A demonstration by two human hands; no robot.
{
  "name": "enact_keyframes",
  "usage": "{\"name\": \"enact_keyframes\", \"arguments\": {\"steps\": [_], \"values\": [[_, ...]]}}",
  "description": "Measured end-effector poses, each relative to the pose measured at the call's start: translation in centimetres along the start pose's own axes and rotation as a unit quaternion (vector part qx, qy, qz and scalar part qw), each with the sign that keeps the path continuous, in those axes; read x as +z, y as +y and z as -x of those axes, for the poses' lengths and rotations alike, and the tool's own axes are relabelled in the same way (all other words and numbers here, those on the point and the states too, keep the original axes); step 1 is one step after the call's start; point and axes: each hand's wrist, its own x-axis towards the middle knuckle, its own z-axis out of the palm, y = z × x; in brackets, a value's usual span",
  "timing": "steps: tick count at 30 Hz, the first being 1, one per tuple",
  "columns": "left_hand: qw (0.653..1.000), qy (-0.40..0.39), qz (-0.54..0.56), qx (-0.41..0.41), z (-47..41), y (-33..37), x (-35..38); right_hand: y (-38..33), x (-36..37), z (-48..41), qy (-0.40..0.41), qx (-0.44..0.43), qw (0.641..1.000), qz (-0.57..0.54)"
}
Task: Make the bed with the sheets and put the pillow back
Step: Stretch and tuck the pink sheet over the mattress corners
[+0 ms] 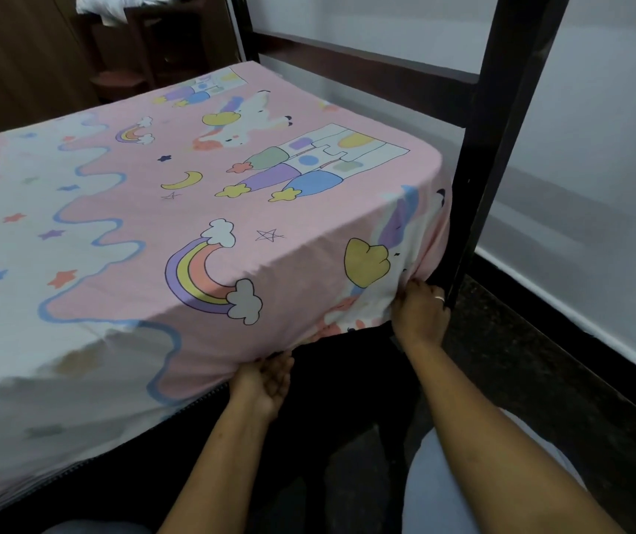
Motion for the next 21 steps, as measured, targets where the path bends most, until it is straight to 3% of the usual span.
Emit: {"name": "enact_keyframes", "arguments": {"steps": [8, 14, 21], "values": [[0.993, -0.008, 0.093, -0.073, -0.6, 2.4, 1.2, -2.2, 1.2, 1.1, -0.116, -0.022, 0.976, 0.182], [0.992, -0.025, 0.076, -0.095, 0.4, 3.1, 1.6, -2.7, 1.5, -1.4, -0.142, 0.028, 0.973, 0.181], [0.992, -0.018, 0.111, -0.061, 1.8, 2.7, 0.9, -2.6, 0.2, -2.3, -0.192, 0.052, 0.964, 0.173]]}}
